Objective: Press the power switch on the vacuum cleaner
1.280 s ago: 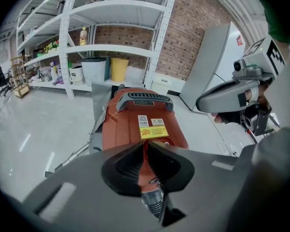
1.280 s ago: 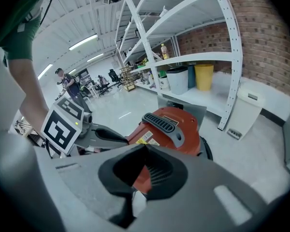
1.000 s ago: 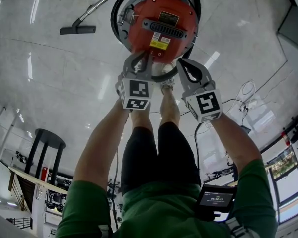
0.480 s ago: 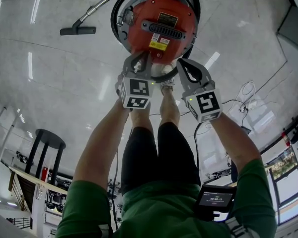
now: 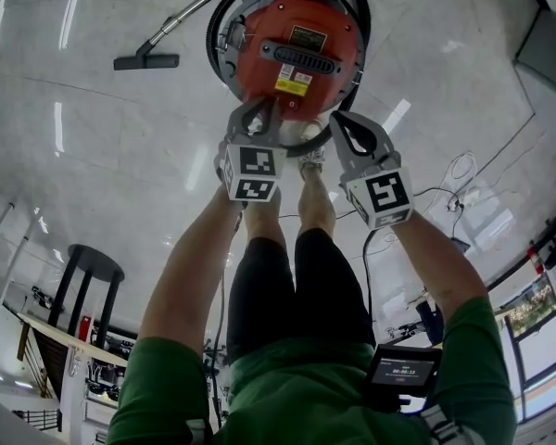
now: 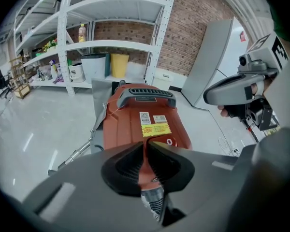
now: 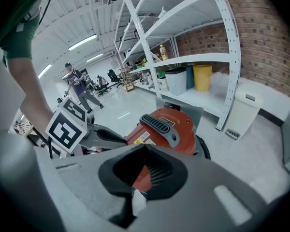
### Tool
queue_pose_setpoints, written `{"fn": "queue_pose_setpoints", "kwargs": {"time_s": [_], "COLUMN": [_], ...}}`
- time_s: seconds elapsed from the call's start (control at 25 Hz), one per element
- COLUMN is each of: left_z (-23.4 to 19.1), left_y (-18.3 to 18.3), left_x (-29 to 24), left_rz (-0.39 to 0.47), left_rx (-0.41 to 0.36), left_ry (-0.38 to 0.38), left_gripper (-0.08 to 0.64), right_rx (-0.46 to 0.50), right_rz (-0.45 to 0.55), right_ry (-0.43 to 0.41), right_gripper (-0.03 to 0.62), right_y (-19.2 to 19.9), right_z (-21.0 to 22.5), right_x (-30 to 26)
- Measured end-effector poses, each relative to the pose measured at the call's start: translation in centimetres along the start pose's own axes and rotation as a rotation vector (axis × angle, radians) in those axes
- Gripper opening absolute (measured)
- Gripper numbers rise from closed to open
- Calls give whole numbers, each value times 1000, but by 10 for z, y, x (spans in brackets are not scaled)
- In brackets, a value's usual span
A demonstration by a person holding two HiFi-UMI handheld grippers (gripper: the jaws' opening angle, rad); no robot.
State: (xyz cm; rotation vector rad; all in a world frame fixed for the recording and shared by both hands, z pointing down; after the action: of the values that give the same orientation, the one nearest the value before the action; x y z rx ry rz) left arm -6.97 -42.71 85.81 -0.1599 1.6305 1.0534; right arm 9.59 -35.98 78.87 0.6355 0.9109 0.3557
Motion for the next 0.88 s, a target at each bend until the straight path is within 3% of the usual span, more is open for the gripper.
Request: {"fn": "queue_pose_setpoints", "kwargs": {"time_s": [0.28, 0.44, 0.88], "left_z": [-16, -21, -41], "left_y": [4, -4, -52], "left_x": [6, 25, 115], "left_rz": [-38, 11, 149], "left_rx": [61, 31, 85], "left_ry": [-99, -116, -185], "left_gripper": [21, 12, 9], "right_rx": [23, 51, 172], "right_rz": [2, 13, 37], "right_ry": [3, 0, -19], "right_gripper": [3, 3, 3], "right_y": [-6, -15, -72], "right_z": [-3, -7, -36], "right_x": [10, 19, 72]}}
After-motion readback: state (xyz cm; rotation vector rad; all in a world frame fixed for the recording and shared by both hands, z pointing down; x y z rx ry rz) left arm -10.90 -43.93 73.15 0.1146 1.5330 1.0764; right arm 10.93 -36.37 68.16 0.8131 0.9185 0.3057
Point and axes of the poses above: the fingertips, and each gripper's own axes: x backward along the fingers, z to its right, y out of its underside, the point moved 8 cm from there along x, backward along the fingers, and after that the axes turned 14 degrees about -y, right-handed, at the moved point
